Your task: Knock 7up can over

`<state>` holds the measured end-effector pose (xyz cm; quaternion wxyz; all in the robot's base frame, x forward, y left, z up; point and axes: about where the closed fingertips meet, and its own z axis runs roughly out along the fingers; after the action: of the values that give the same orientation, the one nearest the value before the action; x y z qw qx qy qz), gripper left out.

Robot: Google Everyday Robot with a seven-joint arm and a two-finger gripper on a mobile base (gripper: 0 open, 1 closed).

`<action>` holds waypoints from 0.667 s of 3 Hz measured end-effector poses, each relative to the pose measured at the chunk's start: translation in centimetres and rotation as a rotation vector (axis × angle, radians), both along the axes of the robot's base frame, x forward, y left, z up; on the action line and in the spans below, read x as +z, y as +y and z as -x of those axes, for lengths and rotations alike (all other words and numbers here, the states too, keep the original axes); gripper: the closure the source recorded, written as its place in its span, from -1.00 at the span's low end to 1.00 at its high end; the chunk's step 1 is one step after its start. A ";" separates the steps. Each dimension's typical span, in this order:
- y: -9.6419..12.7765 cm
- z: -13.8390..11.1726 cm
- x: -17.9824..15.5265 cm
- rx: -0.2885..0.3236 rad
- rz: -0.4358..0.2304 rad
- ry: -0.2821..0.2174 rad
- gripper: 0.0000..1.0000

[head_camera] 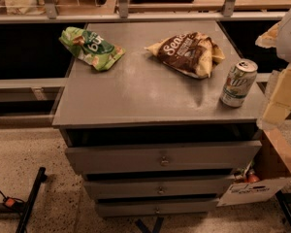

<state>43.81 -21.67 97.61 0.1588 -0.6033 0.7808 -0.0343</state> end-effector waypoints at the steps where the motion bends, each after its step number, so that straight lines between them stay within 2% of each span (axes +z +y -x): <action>1: 0.0 0.0 0.0 0.000 0.000 0.000 -1.00; 2: -0.2 -1.0 0.2 -0.005 -0.008 -0.025 -1.00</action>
Offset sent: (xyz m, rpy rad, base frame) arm 0.0227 -0.0063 -0.0020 0.0192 -0.0346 -0.0103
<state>44.80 -21.89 97.78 0.1710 -0.6002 0.7804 -0.0389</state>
